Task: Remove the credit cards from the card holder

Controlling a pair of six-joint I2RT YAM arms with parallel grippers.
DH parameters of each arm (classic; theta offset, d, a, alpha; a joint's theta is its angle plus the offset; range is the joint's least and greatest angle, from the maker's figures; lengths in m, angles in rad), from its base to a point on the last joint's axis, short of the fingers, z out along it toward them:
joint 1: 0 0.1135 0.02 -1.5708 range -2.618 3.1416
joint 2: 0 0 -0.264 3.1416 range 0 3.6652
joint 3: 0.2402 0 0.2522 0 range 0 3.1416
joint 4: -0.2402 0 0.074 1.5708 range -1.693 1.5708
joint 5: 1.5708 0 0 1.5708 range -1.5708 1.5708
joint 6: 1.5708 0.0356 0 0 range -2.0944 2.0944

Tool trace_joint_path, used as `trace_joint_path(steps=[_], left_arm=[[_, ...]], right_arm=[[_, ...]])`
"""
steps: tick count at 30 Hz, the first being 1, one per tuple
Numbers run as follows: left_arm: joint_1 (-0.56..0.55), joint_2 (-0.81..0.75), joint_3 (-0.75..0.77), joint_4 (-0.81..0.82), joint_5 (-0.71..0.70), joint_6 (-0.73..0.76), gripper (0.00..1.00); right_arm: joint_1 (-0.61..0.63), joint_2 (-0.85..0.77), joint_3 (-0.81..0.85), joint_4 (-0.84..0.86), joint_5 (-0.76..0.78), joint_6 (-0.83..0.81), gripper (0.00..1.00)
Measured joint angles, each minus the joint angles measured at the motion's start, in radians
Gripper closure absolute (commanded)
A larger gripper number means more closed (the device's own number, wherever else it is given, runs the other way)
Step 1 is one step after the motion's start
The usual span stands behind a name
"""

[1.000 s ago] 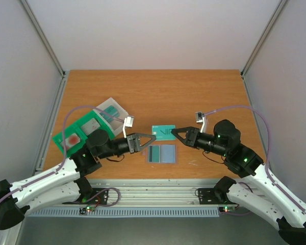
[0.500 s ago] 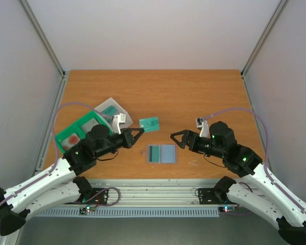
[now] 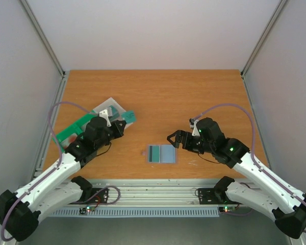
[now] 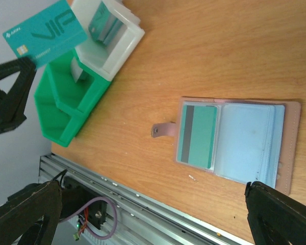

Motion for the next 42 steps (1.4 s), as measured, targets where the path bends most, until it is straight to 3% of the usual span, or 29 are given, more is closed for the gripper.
trace_joint_path(steps=[11, 18, 42], left_arm=[[0.265, 0.177, -0.002, -0.003, 0.010, -0.011, 0.99], [0.359, 0.358, 0.122, -0.040, 0.011, -0.023, 1.00], [0.436, 0.549, 0.209, -0.021, -0.011, -0.034, 1.00]], right_arm=[[0.000, 0.014, 0.004, -0.002, -0.024, -0.013, 0.01], [0.000, 0.016, 0.037, -0.022, -0.026, -0.025, 0.02], [0.000, 0.023, 0.045, -0.058, -0.027, -0.029, 0.02]])
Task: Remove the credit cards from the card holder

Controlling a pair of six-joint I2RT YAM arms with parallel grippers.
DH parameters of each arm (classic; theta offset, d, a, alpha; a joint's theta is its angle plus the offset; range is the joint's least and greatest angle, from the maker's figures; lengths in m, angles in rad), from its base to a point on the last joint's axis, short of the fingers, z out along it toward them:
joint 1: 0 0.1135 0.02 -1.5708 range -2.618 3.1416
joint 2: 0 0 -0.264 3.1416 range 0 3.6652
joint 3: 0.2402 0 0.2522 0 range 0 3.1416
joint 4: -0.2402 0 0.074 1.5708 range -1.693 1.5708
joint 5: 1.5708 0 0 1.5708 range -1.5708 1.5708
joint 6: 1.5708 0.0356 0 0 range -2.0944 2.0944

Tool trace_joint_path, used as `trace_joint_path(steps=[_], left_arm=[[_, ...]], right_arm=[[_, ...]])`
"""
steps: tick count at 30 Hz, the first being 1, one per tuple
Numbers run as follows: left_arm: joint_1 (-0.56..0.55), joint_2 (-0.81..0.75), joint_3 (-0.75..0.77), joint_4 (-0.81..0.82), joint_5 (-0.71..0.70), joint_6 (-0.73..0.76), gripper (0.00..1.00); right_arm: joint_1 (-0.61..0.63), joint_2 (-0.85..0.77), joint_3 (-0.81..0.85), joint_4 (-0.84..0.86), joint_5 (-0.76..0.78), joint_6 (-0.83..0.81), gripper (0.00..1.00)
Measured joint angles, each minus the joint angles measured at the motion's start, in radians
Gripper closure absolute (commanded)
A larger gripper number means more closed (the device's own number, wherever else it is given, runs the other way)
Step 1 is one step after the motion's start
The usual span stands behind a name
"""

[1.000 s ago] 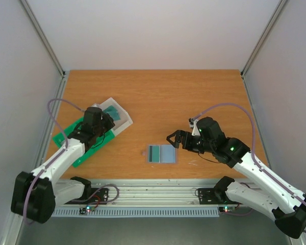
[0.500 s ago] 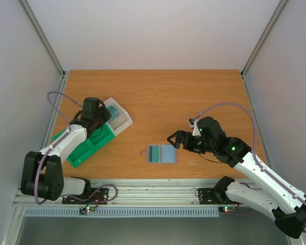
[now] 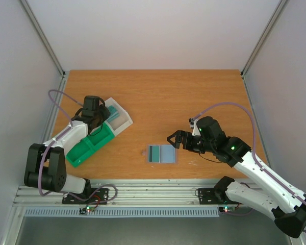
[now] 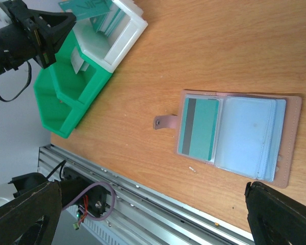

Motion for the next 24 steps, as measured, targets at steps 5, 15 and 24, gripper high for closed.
trace_joint_path(steps=[5, 15, 24], left_arm=[[0.003, 0.001, 0.009, 0.014, -0.003, 0.000, 1.00], [0.014, 0.064, 0.017, 0.037, -0.007, 0.000, 0.99], [0.017, 0.106, 0.034, 0.042, -0.014, 0.008, 0.94]], right_arm=[[0.000, 0.000, 0.000, 0.000, 0.000, 0.000, 0.02], [0.000, 0.014, 0.000, -0.003, 0.001, 0.000, 0.01], [0.000, 0.024, 0.002, -0.017, 0.002, 0.000, 0.02]])
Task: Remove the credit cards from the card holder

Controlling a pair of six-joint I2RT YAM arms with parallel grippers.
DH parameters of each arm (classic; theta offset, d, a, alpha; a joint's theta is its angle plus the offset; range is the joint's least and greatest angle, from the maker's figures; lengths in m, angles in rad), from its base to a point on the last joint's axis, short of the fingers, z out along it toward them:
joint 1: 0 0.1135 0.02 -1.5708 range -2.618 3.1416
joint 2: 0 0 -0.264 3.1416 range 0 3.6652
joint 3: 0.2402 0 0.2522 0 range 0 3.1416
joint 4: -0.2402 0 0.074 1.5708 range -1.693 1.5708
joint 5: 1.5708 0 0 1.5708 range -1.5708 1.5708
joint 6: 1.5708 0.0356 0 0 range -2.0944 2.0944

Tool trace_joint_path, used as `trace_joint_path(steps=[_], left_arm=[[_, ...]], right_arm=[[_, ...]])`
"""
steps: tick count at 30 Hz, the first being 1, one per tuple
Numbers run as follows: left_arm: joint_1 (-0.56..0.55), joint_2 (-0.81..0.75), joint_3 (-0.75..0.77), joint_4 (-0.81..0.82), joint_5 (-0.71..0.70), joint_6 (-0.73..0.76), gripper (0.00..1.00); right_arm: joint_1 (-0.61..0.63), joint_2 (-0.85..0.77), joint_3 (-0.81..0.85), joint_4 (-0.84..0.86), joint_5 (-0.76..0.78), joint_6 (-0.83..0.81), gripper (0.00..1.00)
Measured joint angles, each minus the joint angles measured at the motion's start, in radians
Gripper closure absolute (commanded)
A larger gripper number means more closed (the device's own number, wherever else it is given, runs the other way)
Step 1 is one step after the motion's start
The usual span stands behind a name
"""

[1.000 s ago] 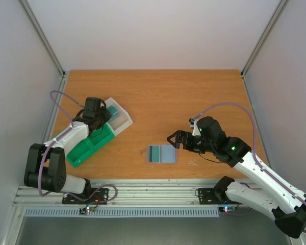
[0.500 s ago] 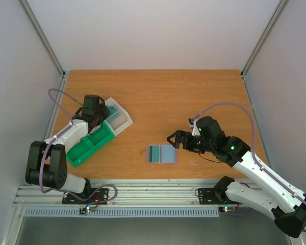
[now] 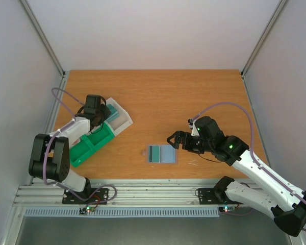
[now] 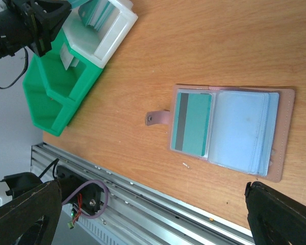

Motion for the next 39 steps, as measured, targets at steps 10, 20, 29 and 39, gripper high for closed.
trace_joint_path(steps=[10, 20, 29, 39], left_arm=[[0.001, 0.032, 0.034, -0.013, -0.027, 0.025, 0.84], [0.001, 0.032, 0.067, -0.056, -0.037, 0.043, 0.63], [0.002, -0.061, 0.066, -0.121, -0.021, 0.076, 0.42], [0.003, -0.371, 0.000, -0.266, 0.127, 0.170, 0.32]], right_arm=[[0.000, 0.005, 0.002, -0.017, 0.005, 0.000, 0.01], [0.000, 0.008, 0.014, -0.055, 0.030, 0.000, 0.02], [0.000, -0.058, 0.014, -0.053, 0.037, 0.000, 0.01], [0.000, 0.008, 0.016, -0.055, 0.010, -0.002, 0.05]])
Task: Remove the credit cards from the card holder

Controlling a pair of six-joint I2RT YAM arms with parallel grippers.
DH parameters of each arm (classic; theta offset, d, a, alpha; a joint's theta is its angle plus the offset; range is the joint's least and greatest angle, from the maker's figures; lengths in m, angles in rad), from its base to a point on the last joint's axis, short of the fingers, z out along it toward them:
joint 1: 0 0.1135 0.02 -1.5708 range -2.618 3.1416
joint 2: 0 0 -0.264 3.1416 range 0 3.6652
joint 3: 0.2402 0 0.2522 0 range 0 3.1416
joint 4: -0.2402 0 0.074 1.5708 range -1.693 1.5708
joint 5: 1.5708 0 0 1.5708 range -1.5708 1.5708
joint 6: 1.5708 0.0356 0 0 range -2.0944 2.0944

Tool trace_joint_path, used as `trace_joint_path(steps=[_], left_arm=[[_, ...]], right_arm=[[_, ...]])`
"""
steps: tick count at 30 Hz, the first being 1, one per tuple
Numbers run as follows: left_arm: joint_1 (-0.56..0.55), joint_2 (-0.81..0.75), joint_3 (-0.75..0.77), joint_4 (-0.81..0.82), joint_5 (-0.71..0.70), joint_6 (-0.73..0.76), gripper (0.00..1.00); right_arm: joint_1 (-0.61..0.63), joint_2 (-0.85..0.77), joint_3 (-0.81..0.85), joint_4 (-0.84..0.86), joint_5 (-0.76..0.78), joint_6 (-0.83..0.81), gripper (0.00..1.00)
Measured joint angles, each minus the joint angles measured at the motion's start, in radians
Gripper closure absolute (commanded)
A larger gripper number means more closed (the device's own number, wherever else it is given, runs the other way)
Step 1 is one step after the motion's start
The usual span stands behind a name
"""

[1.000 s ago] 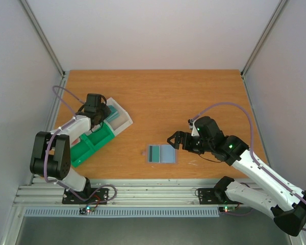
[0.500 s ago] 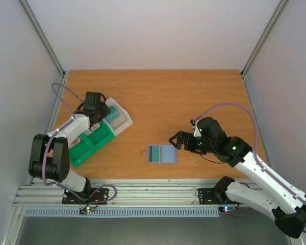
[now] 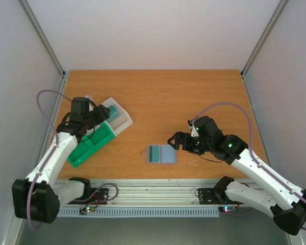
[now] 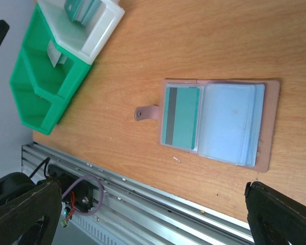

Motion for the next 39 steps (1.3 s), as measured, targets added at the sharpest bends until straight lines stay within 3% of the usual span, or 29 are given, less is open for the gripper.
trace_joint_path(steps=[9, 19, 29, 39], left_arm=[[-0.005, -0.229, -0.046, -0.145, 0.229, 0.045, 0.37], [-0.068, -0.367, -0.139, -0.278, 0.345, 0.061, 0.40], [-0.215, -0.348, -0.214, -0.189, 0.384, -0.016, 0.46], [-0.325, -0.252, -0.324, -0.013, 0.399, -0.099, 0.51]], right_arm=[[0.000, 0.082, 0.003, 0.011, -0.037, -0.022, 0.28], [0.000, 0.174, 0.003, 0.076, -0.066, -0.021, 0.53], [0.000, 0.312, -0.001, 0.184, -0.097, -0.012, 0.69], [0.019, 0.462, -0.031, 0.315, -0.123, 0.006, 0.73]])
